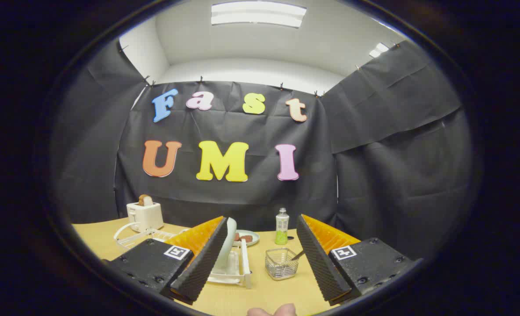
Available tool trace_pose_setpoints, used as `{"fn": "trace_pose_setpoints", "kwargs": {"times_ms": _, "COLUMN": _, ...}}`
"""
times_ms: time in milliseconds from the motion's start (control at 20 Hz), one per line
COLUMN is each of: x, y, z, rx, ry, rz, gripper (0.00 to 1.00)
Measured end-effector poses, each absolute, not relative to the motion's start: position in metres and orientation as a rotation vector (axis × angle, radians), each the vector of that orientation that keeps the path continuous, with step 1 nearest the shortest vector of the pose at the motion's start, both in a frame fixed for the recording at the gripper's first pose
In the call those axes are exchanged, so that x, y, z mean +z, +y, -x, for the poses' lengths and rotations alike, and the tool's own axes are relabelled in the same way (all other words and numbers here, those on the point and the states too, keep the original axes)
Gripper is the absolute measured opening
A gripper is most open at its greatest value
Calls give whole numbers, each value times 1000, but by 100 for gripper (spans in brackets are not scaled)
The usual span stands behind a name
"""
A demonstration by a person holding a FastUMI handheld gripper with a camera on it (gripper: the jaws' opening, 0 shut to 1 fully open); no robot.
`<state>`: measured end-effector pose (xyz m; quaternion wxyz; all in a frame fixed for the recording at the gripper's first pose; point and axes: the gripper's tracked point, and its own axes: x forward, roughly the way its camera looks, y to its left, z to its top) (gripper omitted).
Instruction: Take the plate from the dish rack, then take the spoon from the basket and place it into the plate.
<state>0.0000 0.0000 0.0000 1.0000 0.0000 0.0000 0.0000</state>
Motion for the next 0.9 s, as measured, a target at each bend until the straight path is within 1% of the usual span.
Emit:
{"fn": "trace_pose_setpoints", "kwargs": {"times_ms": 200, "x": -9, "y": 15, "z": -1, "rx": 58, "ry": 30, "rz": -13, "gripper": 100}}
{"fn": "trace_pose_setpoints", "kwargs": {"times_ms": 400, "x": -11, "y": 14, "z": -5, "rx": 29, "ry": 32, "rz": 27, "gripper": 100}}
{"fn": "trace_pose_setpoints", "kwargs": {"times_ms": 600, "x": -21, "y": 31, "z": -5, "rx": 72, "ry": 63, "rz": 11, "gripper": 100}}
{"fn": "trace_pose_setpoints", "kwargs": {"times_ms": 900, "x": -28, "y": 41, "z": -7, "rx": 97, "ry": 86, "rz": 17, "gripper": 100}}
